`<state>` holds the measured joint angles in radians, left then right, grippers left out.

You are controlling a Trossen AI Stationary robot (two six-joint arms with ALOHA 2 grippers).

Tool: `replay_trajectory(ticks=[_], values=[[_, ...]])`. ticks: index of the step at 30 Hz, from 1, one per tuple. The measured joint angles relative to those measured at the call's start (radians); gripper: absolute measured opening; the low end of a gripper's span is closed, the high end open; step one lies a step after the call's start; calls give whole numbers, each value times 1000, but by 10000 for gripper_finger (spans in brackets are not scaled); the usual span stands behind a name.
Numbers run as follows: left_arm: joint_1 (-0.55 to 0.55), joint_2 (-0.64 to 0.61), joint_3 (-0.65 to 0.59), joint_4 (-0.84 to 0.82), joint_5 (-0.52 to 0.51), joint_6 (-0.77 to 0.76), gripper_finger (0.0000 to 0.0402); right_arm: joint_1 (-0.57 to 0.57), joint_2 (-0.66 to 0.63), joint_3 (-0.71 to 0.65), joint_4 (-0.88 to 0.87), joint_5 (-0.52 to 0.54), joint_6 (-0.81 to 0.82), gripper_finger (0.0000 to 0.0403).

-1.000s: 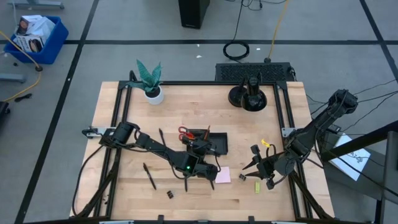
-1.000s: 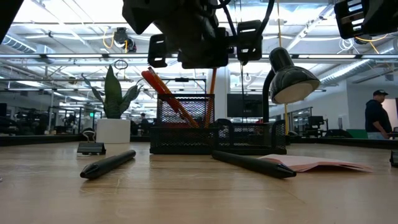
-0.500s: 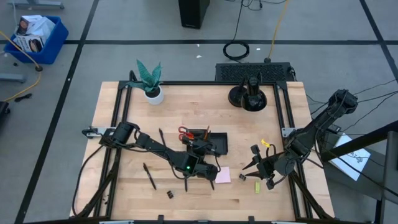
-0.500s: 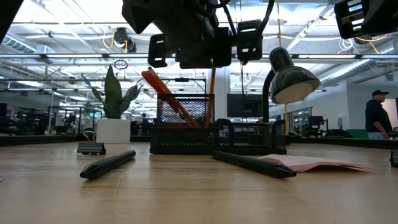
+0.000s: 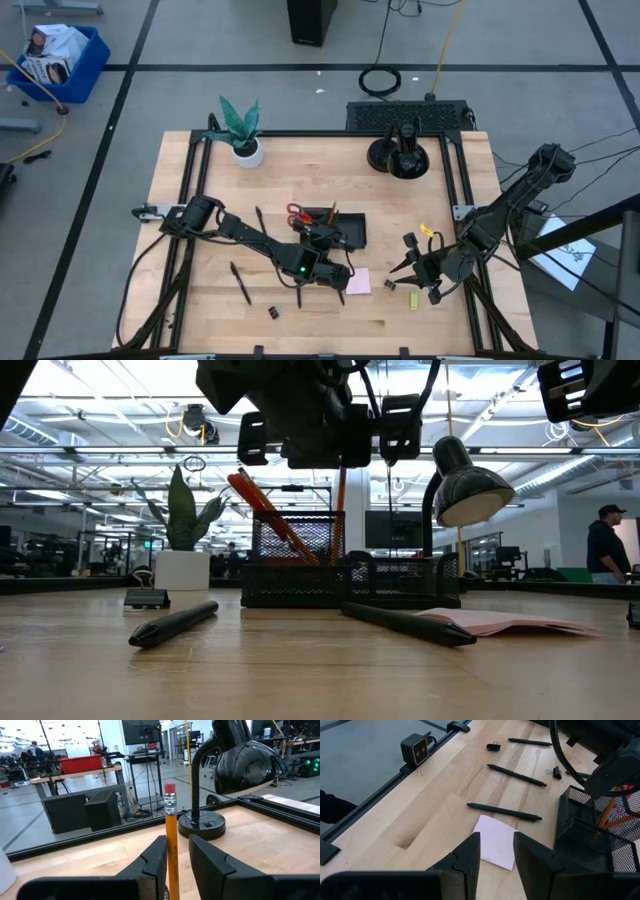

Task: Pick and place office supplies into organizer
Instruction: Put the orange pencil into the desk organizer, then put the top left black pen into the desk organizer

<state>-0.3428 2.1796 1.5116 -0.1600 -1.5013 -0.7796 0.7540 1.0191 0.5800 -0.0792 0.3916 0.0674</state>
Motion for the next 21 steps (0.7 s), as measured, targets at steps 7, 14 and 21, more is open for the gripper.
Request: replay_trajectory(ticks=[7,14,21], values=[[-1,-2,0,0,-1,25,88,0,0,0,0,0,0,112],[-1,-2,0,0,-1,26,88,0,0,0,0,0,0,112],[-1,-2,0,0,2,19,88,0,0,0,0,0,0,112]])
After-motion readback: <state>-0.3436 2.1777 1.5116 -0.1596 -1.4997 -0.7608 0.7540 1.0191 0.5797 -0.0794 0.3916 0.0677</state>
